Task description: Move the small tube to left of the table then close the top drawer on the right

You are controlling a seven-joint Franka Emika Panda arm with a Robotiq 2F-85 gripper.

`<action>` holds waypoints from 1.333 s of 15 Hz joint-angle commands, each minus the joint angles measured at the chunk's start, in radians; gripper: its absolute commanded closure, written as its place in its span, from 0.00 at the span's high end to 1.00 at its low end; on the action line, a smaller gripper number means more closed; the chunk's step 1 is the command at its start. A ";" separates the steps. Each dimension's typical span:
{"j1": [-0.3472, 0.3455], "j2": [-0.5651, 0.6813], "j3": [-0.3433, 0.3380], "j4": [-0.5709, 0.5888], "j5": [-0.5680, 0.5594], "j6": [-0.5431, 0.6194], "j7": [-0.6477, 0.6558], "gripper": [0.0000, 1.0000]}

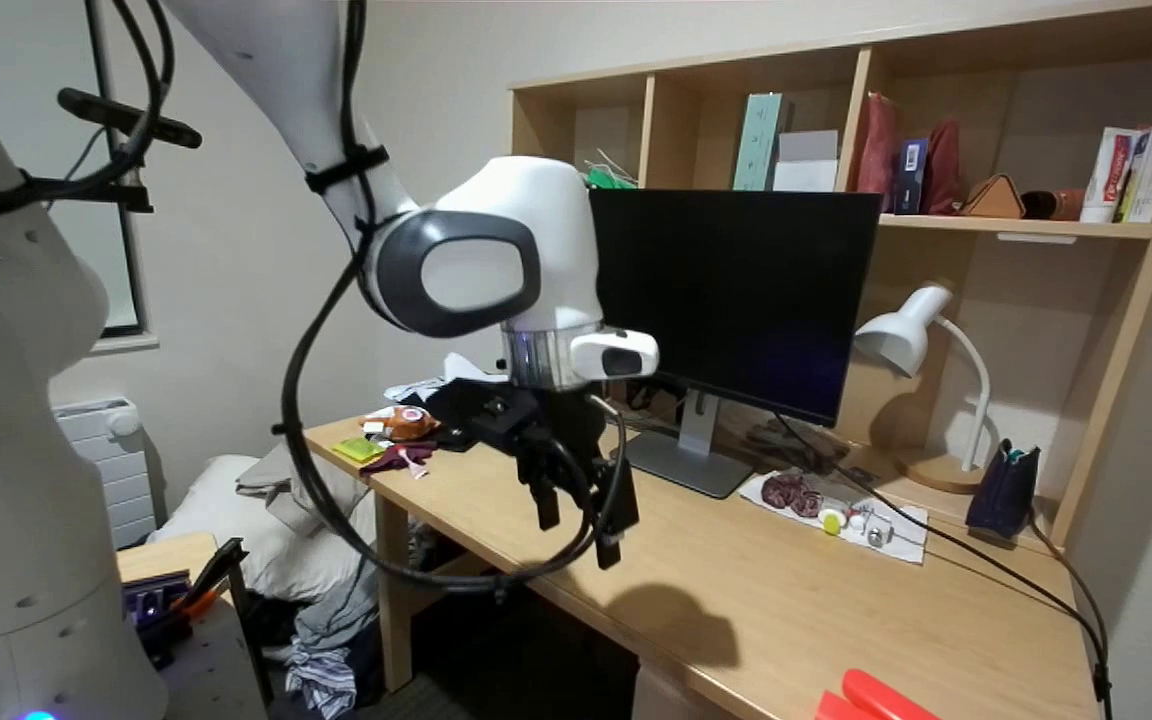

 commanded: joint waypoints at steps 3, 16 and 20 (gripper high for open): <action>0.204 -0.364 0.051 -0.054 0.083 -0.381 -0.147 1.00; 0.342 -0.580 0.114 -0.032 0.161 -0.578 -0.072 1.00; 0.342 -0.580 0.114 -0.032 0.161 -0.578 -0.072 1.00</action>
